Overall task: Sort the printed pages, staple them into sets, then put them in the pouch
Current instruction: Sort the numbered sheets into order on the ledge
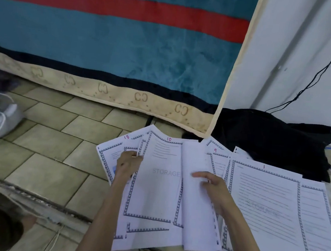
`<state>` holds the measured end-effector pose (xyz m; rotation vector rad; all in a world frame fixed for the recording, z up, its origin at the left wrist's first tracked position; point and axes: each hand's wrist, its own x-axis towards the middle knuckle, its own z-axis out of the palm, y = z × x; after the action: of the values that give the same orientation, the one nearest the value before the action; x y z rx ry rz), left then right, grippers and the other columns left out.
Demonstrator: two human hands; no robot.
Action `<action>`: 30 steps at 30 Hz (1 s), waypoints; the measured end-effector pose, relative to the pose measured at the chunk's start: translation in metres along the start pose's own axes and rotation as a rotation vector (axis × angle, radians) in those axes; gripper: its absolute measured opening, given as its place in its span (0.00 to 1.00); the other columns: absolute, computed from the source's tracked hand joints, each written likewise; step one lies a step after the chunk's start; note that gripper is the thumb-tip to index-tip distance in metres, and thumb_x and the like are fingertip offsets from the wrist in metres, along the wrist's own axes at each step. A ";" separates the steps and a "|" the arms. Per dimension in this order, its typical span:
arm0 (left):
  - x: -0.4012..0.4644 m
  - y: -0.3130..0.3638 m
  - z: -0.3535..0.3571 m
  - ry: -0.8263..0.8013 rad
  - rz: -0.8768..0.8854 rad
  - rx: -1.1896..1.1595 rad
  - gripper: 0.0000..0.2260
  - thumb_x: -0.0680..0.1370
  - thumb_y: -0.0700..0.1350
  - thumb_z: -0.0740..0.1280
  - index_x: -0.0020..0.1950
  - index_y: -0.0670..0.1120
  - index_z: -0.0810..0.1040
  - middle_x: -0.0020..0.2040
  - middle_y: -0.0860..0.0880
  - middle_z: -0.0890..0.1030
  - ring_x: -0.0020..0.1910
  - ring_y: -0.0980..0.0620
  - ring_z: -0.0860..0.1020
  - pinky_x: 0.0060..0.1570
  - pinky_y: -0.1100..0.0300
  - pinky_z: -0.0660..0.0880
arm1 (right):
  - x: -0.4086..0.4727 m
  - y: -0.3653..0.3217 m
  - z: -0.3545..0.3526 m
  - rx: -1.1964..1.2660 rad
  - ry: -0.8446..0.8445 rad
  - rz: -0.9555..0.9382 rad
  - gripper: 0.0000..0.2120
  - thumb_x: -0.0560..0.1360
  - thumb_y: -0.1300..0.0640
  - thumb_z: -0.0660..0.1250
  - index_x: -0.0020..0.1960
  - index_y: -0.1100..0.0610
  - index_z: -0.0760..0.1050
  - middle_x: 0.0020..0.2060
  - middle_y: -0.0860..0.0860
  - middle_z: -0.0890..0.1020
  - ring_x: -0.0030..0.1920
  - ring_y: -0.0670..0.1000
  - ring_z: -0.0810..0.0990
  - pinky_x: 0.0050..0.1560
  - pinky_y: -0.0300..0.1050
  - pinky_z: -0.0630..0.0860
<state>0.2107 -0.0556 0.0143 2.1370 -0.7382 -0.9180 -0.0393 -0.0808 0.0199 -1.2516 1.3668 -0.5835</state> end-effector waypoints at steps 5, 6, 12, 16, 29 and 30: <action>-0.006 0.005 -0.008 -0.284 -0.075 -0.508 0.14 0.73 0.43 0.72 0.56 0.39 0.80 0.47 0.42 0.84 0.47 0.42 0.81 0.50 0.49 0.79 | 0.007 -0.039 0.004 0.046 -0.187 0.232 0.15 0.74 0.50 0.66 0.53 0.60 0.81 0.52 0.55 0.81 0.52 0.55 0.79 0.60 0.51 0.74; -0.009 0.008 -0.006 -0.359 -0.085 -0.582 0.15 0.72 0.42 0.72 0.58 0.39 0.79 0.50 0.41 0.84 0.48 0.42 0.82 0.50 0.48 0.79 | 0.009 -0.048 0.007 -0.046 -0.189 0.249 0.20 0.74 0.42 0.65 0.52 0.57 0.81 0.53 0.53 0.80 0.54 0.56 0.78 0.61 0.53 0.72; -0.018 0.017 0.016 -0.618 -0.124 -0.755 0.12 0.79 0.50 0.61 0.54 0.44 0.79 0.42 0.44 0.85 0.39 0.49 0.84 0.38 0.55 0.82 | 0.008 -0.073 0.048 -0.202 -0.241 0.209 0.28 0.73 0.31 0.55 0.66 0.45 0.70 0.70 0.50 0.68 0.66 0.61 0.70 0.57 0.54 0.67; -0.013 0.011 0.022 -0.639 -0.130 -0.782 0.20 0.78 0.55 0.60 0.63 0.44 0.76 0.55 0.40 0.82 0.52 0.43 0.82 0.50 0.50 0.79 | 0.001 -0.076 0.054 -0.232 -0.228 0.148 0.33 0.75 0.33 0.53 0.70 0.54 0.69 0.68 0.54 0.71 0.65 0.58 0.72 0.51 0.47 0.64; 0.020 -0.018 0.002 -0.247 -0.098 -0.656 0.11 0.75 0.44 0.69 0.54 0.39 0.80 0.44 0.41 0.83 0.41 0.43 0.81 0.45 0.50 0.79 | 0.010 -0.047 0.029 -0.115 -0.068 0.154 0.05 0.76 0.62 0.63 0.42 0.61 0.73 0.38 0.57 0.76 0.35 0.53 0.74 0.35 0.40 0.71; 0.022 -0.022 -0.002 -0.229 -0.088 -0.614 0.10 0.75 0.43 0.69 0.53 0.39 0.80 0.41 0.42 0.84 0.39 0.44 0.81 0.44 0.51 0.79 | 0.012 -0.043 0.024 -0.090 -0.048 0.164 0.05 0.76 0.63 0.63 0.41 0.62 0.74 0.38 0.58 0.76 0.35 0.54 0.75 0.36 0.42 0.71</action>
<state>0.2299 -0.0567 -0.0103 1.5469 -0.3950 -1.2606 -0.0008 -0.0974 0.0478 -1.2036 1.4533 -0.3790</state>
